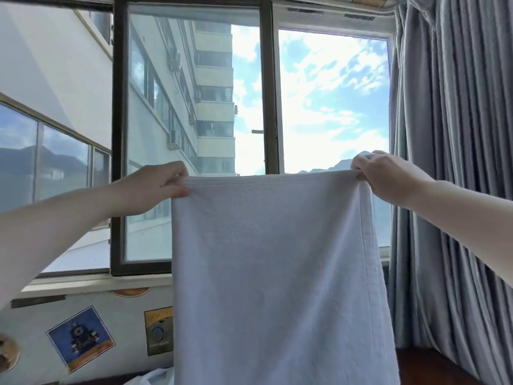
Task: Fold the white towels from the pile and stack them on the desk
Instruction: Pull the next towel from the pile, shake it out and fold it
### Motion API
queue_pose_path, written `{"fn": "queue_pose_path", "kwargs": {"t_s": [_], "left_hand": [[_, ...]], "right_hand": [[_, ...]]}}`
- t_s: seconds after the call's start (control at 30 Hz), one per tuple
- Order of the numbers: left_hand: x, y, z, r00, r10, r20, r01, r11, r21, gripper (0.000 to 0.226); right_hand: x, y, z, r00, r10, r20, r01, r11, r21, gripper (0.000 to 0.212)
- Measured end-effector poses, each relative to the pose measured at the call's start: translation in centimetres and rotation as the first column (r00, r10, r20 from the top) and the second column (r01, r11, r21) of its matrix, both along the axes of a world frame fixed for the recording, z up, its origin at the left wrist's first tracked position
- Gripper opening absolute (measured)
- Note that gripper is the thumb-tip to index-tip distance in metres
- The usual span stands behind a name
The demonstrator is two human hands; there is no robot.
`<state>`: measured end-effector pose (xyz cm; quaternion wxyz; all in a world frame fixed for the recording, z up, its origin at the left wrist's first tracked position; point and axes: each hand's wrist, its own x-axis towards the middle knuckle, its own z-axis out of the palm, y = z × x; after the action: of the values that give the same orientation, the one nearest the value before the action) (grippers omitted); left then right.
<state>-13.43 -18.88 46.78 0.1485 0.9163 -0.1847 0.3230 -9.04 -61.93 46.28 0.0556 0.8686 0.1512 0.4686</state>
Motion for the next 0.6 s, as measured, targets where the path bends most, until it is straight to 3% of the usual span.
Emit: {"fn": "queue_pose_path", "kwargs": {"t_s": [0.07, 0.2, 0.33, 0.47, 0.6], "left_hand": [[0.4, -0.2, -0.1, 0.997, -0.061, -0.045, 0.055, 0.991, -0.123, 0.013], [0.6, -1.5, -0.4, 0.980, -0.188, -0.068, 0.152, 0.920, -0.360, 0.010], [0.4, -2.9, -0.3, 0.984, -0.160, -0.082, 0.109, 0.892, -0.438, 0.015], [-0.3, -5.5, -0.9, 0.996, -0.089, 0.010, 0.079, 0.821, -0.565, 0.022], [-1.1, -10.2, -1.3, 0.996, -0.059, 0.074, 0.093, 0.729, -0.678, 0.027]], "right_hand": [[0.4, 0.4, -0.2, 1.000, -0.016, 0.009, 0.016, 0.999, 0.042, 0.025], [1.6, 0.6, -1.0, 0.997, -0.045, -0.062, 0.060, 0.960, 0.273, 0.018], [3.0, -1.0, -0.4, 0.991, 0.072, -0.114, -0.026, 0.933, 0.360, 0.021], [4.5, -3.4, 0.7, 0.956, 0.258, -0.139, -0.169, 0.872, 0.459, 0.015], [6.1, -6.8, 0.9, 0.943, 0.294, -0.155, -0.194, 0.864, 0.465, 0.015]]}}
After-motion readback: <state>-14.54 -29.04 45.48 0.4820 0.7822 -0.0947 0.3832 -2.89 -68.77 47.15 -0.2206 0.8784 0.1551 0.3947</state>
